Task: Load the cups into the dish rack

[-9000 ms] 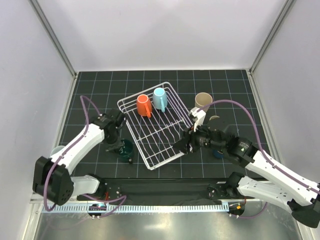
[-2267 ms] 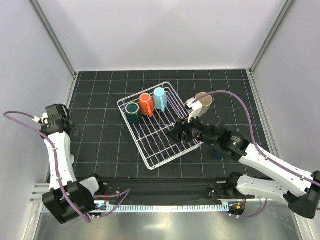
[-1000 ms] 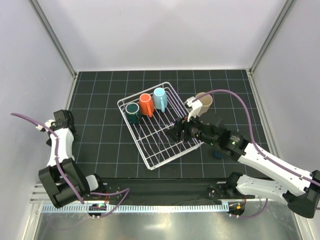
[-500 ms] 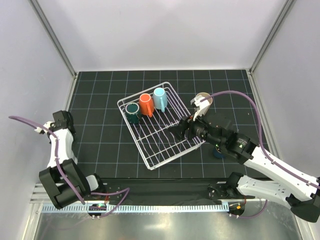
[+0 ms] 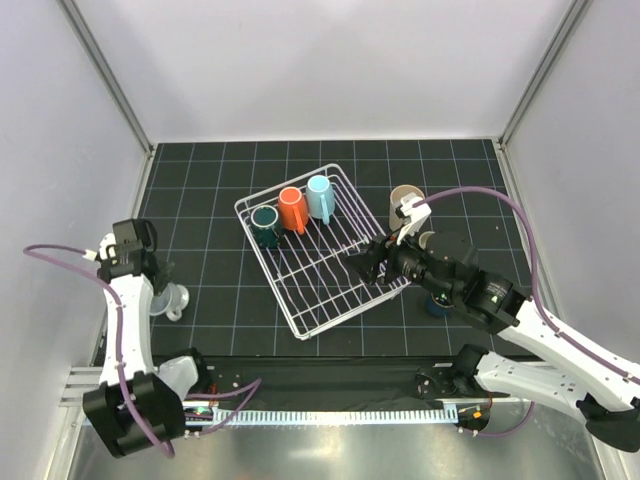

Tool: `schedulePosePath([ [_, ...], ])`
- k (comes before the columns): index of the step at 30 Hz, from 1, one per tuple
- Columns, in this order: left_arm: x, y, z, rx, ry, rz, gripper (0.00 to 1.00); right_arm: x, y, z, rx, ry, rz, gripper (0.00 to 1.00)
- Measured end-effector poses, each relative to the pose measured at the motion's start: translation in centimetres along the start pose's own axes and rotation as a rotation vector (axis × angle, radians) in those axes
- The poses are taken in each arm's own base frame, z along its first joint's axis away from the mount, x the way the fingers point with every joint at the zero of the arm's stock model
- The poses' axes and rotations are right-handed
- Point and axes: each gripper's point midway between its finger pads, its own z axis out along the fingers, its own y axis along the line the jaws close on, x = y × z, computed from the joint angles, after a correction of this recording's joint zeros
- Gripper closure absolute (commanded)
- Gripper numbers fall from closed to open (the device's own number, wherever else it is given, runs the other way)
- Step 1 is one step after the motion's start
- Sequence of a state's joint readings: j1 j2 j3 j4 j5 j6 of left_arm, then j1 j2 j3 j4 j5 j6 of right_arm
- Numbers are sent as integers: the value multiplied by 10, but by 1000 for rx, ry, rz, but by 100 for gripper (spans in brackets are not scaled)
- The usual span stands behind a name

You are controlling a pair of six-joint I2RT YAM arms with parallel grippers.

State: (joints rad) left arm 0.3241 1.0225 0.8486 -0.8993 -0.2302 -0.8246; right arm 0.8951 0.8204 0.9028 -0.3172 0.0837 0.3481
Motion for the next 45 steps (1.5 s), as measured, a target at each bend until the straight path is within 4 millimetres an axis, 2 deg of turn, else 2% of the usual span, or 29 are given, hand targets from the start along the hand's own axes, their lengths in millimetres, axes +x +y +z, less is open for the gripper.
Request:
schedulePosePath([
  [7, 7, -58, -73, 385, -11, 4, 99, 11, 2, 7, -7, 47, 27, 30],
  [13, 14, -85, -136, 670, -1, 7, 100, 38, 11, 23, -52, 165, 69, 30],
  [17, 21, -106, -173, 881, 41, -20, 100, 48, 30, 32, -135, 213, 140, 30],
  [21, 36, -129, -198, 1075, 123, -31, 99, 54, 57, 45, -258, 229, 253, 30],
  [27, 60, -141, -223, 1232, 276, -83, 100, 74, 97, 67, -396, 277, 367, 30],
  [33, 71, -136, -272, 1386, 371, -98, 100, 59, 119, 81, -488, 210, 414, 30],
  [37, 76, -130, -288, 1448, 410, -105, 99, 54, 126, 91, -524, 173, 437, 30],
  [45, 90, -128, -272, 1406, 487, -133, 99, 45, 145, 97, -604, 111, 444, 34],
])
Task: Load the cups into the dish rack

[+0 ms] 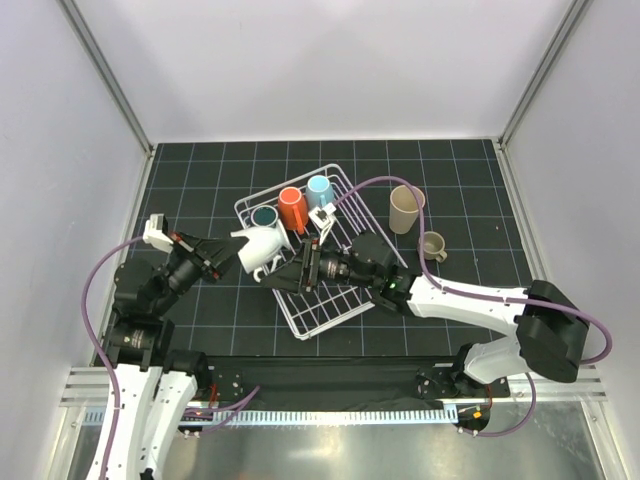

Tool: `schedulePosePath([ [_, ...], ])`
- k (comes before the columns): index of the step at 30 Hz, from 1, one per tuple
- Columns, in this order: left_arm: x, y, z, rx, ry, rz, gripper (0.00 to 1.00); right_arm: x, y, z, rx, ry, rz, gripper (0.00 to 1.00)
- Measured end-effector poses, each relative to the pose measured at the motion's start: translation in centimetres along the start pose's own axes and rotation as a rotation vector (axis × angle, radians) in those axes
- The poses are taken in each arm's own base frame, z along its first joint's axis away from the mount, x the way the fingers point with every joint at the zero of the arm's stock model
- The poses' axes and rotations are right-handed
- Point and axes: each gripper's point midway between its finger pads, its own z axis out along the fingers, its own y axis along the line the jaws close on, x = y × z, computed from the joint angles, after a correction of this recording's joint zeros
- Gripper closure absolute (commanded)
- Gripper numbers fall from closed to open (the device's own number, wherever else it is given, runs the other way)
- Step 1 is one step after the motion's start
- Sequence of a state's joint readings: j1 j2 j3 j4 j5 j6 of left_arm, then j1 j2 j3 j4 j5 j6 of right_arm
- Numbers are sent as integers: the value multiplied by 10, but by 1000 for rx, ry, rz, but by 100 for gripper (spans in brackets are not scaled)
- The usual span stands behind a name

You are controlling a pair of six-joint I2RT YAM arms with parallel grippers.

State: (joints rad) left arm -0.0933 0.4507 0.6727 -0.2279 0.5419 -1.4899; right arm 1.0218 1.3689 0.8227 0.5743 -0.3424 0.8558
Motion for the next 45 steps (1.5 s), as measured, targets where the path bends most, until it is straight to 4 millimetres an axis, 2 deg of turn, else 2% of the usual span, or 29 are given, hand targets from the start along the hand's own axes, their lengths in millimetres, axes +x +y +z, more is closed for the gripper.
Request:
schedulePosePath([
  [4, 4, -1, -1, 7, 13, -11, 100, -5, 8, 6, -31, -26, -5, 40],
  [5, 5, -2, -2, 12, 15, -15, 100, -7, 10, 9, -36, -31, -4, 44],
  [7, 5, -2, -2, 21, 13, -21, 100, -7, 7, 16, -32, -33, 4, 48],
  [12, 3, 6, -2, 25, -4, -37, 100, -1, -10, 26, 9, -28, 42, 79],
  [14, 1, 10, -1, 25, -20, -38, 100, -1, -12, 27, 15, -29, 68, 96],
  [16, -4, 9, -1, 34, -47, -39, 100, -5, -10, 26, 8, -42, 80, 96],
  [17, -4, 8, -1, 40, -46, -35, 96, -6, -9, 26, 8, -46, 78, 96],
  [18, -4, 7, -1, 45, -46, -30, 74, -6, -9, 26, 11, -48, 75, 96],
  [19, -3, 7, -1, 45, -44, -22, 63, -6, -10, 24, 24, -47, 59, 96],
  [20, -2, 10, -1, 37, -35, -11, 43, -5, -13, 23, 41, -45, 49, 96],
  [23, 10, 24, -1, -17, 28, 22, 24, 0, -31, 17, 143, -28, 10, 96],
  [26, 13, 42, -2, -108, 54, 59, 15, 5, -52, 6, 260, -8, -22, 96],
  [30, 10, 63, -5, -239, 61, 160, 12, 1, -83, -17, 442, 5, -85, 96],
  [33, 0, 63, -8, -337, 56, 250, 12, -13, -106, -33, 620, -3, -126, 96],
  [39, -13, 65, -18, -435, 42, 400, 12, -64, -147, -64, 971, -128, -108, 96],
  [42, -16, 67, -27, -460, 23, 443, 12, -76, -174, -77, 1118, -179, -67, 96],
  [45, -18, 65, -32, -470, 10, 471, 12, -75, -202, -87, 1262, -200, -30, 96],
])
